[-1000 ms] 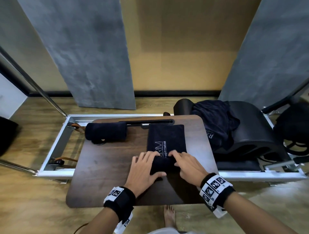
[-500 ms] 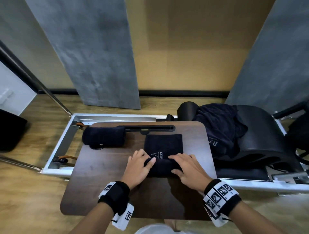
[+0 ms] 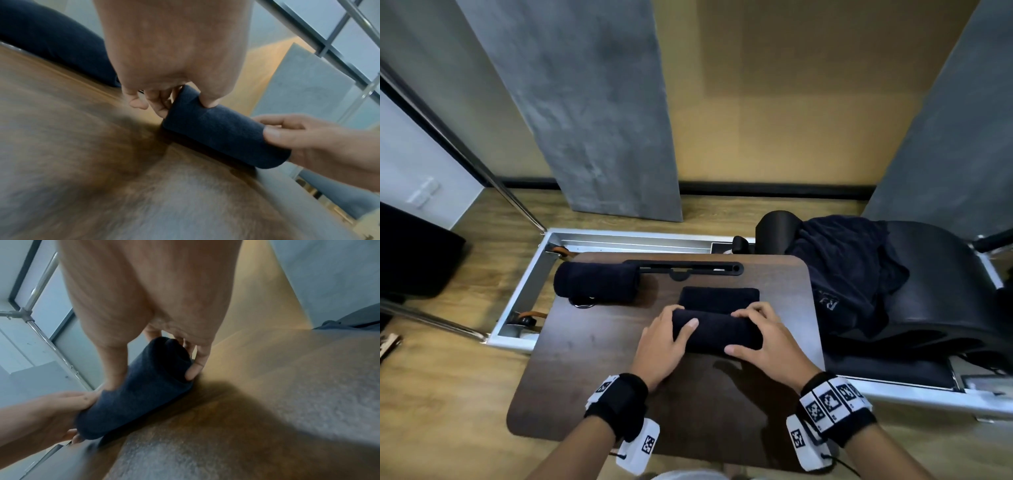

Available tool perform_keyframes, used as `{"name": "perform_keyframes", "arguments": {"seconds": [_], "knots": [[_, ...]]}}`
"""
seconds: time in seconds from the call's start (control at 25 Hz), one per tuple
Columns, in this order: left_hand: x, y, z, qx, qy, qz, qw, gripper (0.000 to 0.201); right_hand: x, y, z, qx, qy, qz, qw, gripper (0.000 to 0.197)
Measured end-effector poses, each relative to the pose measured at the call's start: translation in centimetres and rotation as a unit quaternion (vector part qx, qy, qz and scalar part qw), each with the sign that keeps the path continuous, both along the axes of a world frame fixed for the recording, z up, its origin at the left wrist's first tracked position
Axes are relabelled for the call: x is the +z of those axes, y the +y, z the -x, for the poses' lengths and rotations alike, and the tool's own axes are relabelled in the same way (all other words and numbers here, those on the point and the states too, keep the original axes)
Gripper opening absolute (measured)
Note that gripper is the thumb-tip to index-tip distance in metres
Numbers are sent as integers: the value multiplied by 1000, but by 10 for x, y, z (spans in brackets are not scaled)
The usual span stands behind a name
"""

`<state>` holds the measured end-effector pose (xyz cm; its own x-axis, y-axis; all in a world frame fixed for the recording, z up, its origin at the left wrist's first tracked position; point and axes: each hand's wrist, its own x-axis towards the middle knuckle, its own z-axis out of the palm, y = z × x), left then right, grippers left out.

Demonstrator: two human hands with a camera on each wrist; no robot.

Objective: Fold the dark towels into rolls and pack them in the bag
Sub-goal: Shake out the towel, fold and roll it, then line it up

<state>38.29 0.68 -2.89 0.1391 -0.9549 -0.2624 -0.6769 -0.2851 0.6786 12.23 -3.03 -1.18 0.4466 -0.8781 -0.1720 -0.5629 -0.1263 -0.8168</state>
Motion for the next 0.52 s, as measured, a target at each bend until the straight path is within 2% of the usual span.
{"name": "perform_keyframes", "arguments": {"seconds": [0.16, 0.24, 0.32, 0.44, 0.52], "knots": [[-1, -22, 6, 75, 39, -4, 996, 69, -3, -10, 4, -109, -74, -37, 991, 67], [-3, -30, 9, 100, 13, 10, 995, 77, -2, -21, -1, -179, -102, -75, 976, 74], [-4, -36, 13, 114, 22, 14, 993, 80, -3, -28, -9, -223, -73, -86, 968, 75], [-7, -40, 15, 107, 77, 1, 991, 79, -7, -32, -22, -257, 5, -65, 964, 53], [-9, -41, 11, 95, 93, -2, 991, 86, -8, -31, -28, -271, 68, -52, 959, 56]]}}
